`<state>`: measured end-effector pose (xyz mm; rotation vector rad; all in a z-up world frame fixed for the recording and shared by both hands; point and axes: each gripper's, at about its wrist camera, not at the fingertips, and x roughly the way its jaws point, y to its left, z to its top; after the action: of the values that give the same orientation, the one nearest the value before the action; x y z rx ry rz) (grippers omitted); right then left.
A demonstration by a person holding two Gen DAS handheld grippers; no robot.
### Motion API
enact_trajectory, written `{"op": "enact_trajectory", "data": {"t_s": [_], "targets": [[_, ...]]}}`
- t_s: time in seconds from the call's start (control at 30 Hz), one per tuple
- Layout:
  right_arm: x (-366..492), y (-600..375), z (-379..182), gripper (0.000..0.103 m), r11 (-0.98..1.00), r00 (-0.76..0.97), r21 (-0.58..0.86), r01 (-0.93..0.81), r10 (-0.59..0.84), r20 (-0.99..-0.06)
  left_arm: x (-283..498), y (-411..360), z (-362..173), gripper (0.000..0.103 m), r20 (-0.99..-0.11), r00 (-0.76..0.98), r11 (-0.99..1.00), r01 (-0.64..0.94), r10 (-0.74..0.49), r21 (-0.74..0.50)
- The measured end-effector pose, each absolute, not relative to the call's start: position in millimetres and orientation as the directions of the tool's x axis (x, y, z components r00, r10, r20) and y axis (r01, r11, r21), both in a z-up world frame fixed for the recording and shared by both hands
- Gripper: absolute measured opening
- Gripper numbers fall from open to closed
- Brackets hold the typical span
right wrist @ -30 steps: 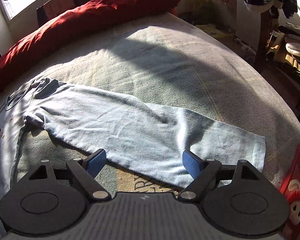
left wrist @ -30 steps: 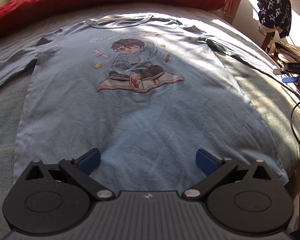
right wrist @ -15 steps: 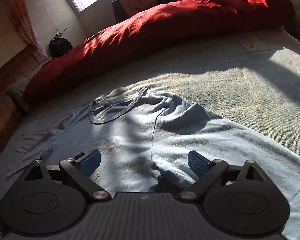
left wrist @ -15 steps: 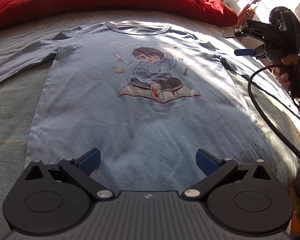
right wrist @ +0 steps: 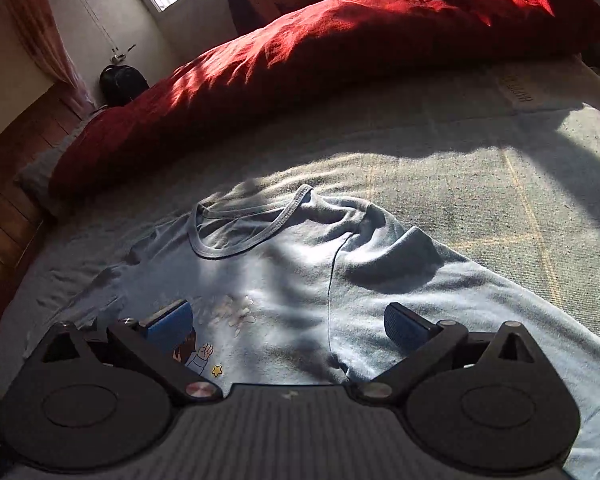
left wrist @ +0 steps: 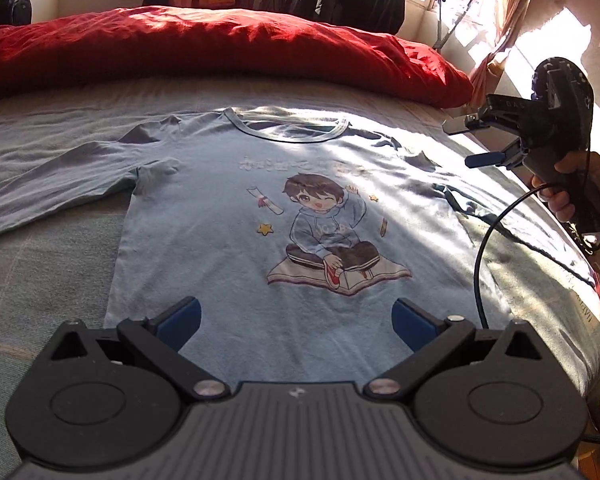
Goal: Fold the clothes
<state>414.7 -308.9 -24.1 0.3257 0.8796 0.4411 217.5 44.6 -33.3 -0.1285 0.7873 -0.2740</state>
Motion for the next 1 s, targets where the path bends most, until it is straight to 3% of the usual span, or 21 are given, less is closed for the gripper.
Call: {"op": "enact_trajectory", "data": {"t_s": [0.2,0.37,0.57,0.67,0.77,1.0], "targets": [[494.6,-281.5,-47.9,0.103,0.852,0.507,0.493,-0.178,0.508,-0.696,225.2,60.5,-32.8,0.101,-0.678,0.688,0.965,0.153,-0.259,-0.213],[526.0,-253.8,-86.9,0.103,0.914,0.479,0.371,-0.163,0.402,-0.78,230.4,74.2,-34.1,0.101,-0.671,0.704,0.97,0.119,-0.233,-0.212],[563.7,-232.8,-98.1,0.103,0.947,0.533,0.252,-0.201,0.321,-0.783,234.1,82.6,-37.5,0.101,-0.672,0.707,0.971,0.093,-0.221,-0.222],[571.6,-235.5,-88.8,0.103,0.943,0.552,0.252,-0.216,0.331,-0.765,235.2,83.9,-38.2,0.101,-0.676,0.702,0.97,0.095,-0.224,-0.222],[563.3,-245.2,-75.2,0.103,0.921,0.535,0.345,-0.182,0.387,-0.751,237.1,84.1,-39.3,0.101,-0.677,0.688,0.962,0.13,-0.261,-0.239],[537.0,-208.9,-67.8,0.103,0.872,0.434,0.334,-0.359,0.472,-0.768,244.4,85.7,-41.3,0.101,-0.686,0.66,0.95,0.166,-0.306,-0.264]]}}
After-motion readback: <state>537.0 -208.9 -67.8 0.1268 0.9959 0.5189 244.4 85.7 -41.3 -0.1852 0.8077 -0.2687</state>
